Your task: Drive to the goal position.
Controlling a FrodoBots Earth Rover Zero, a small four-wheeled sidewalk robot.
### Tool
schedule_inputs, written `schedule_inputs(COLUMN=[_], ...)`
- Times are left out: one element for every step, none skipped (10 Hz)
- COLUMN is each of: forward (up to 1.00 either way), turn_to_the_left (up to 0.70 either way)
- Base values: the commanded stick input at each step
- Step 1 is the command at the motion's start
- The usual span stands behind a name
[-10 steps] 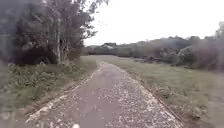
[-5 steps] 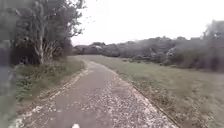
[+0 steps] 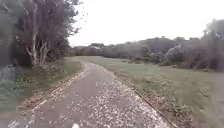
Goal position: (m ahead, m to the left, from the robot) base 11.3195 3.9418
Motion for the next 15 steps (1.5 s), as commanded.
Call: schedule_inputs(forward=[0.7,0.7,0.7,0.7,0.7,0.7,0.7,0.7,0.7,0.7,0.7,0.7,0.7,0.7,0.7], turn_to_the_left=[0.0,0.0,0.0,0.0,0.0,0.0,0.0,0.0,0.0,0.0,0.0,0.0,0.0,0.0,0.0])
